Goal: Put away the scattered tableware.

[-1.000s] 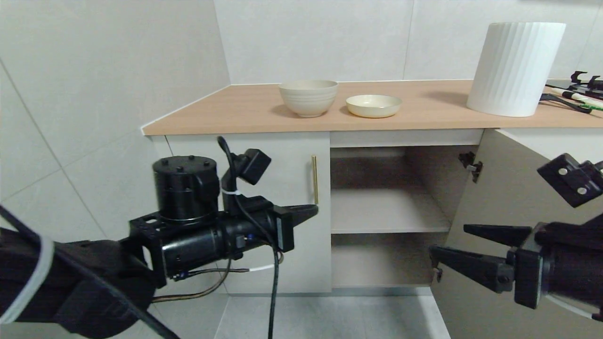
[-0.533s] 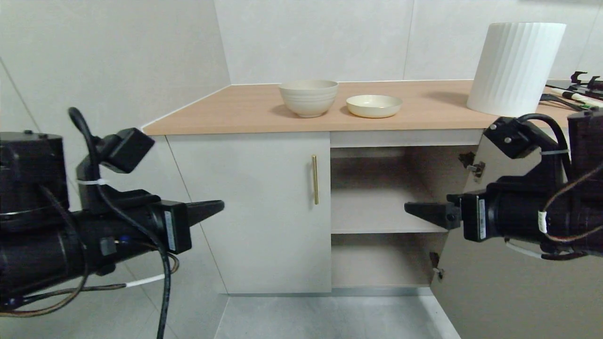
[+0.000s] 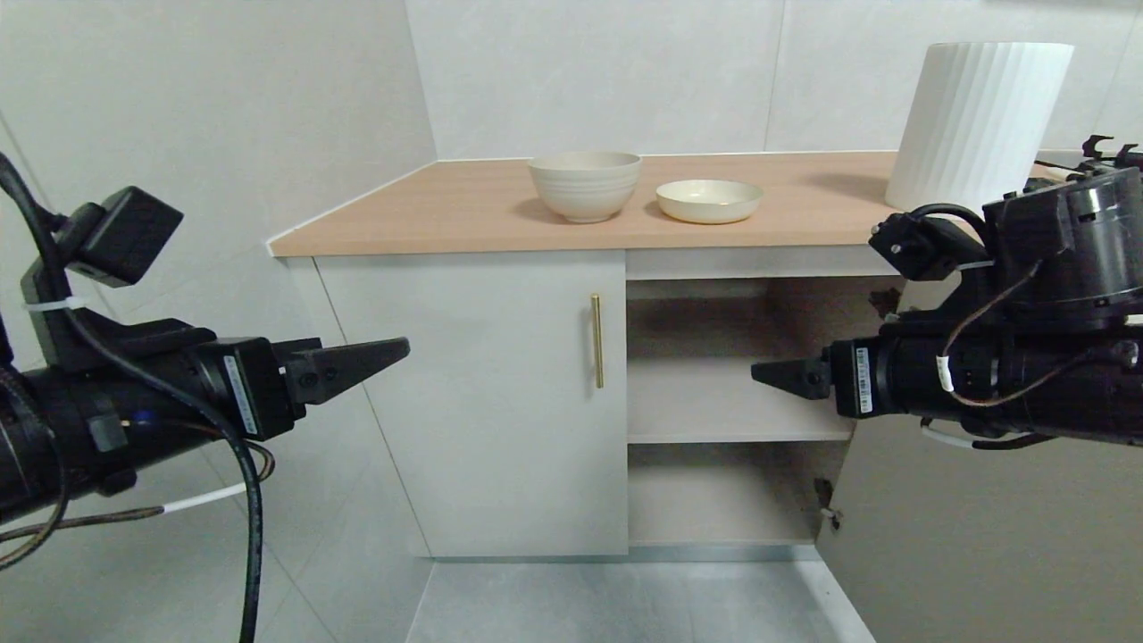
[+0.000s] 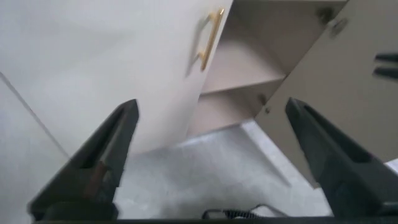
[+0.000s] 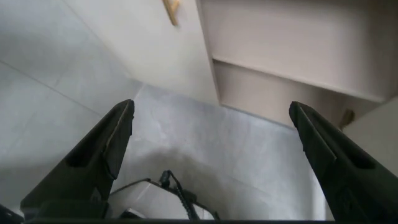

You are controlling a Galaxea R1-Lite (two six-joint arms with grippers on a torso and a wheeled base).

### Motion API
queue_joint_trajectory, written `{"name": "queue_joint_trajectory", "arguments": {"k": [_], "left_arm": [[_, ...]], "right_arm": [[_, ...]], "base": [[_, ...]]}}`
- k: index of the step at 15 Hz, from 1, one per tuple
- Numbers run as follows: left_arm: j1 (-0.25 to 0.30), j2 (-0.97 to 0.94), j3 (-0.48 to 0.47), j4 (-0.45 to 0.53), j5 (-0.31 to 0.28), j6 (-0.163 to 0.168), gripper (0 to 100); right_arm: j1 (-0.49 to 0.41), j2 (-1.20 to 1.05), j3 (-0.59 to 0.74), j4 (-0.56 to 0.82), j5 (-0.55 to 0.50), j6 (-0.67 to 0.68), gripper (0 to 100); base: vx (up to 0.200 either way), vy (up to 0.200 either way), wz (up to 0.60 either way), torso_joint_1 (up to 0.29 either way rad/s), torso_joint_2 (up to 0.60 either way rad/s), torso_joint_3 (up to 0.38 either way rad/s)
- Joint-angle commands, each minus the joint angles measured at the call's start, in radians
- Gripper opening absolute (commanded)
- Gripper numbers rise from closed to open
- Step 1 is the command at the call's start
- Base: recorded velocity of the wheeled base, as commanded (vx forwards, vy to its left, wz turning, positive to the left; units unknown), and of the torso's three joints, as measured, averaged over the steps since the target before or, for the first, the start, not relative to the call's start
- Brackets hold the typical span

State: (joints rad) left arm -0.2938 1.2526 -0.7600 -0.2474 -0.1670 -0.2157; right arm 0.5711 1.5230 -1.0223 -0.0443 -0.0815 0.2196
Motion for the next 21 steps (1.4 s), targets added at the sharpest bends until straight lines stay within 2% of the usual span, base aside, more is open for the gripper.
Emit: {"name": "queue_joint_trajectory", "arguments": {"k": [1,4,7,13,21], "left_arm": [[0.001,0.001,-0.01,-0.001,0.0,0.001,100],[-0.001,-0.001,-0.021,-0.001,0.0,0.001,100],[-0.025,0.007,-0.027,-0.001,0.0,0.004,100],[-0.03,0.013,-0.038,0.002,0.003,0.004,100],[-0.03,0.019,-0.039,0.005,0.003,0.004,100]], "right_arm": [[0.0,-0.047,0.022,0.029,-0.006,0.0,100],[0.004,-0.083,-0.001,0.127,-0.003,0.0,100],[0.004,-0.078,-0.004,0.126,-0.004,0.004,100],[0.004,-0.083,-0.004,0.126,-0.006,0.006,100],[0.004,-0.081,-0.001,0.127,-0.006,0.006,100]], "base": [[0.0,0.0,0.0,0.0,0.0,0.0],[0.0,0.0,0.0,0.0,0.0,0.0],[0.0,0.0,0.0,0.0,0.0,0.0],[0.0,0.0,0.0,0.0,0.0,0.0],[0.2,0.0,0.0,0.003,0.0,0.003]]}}
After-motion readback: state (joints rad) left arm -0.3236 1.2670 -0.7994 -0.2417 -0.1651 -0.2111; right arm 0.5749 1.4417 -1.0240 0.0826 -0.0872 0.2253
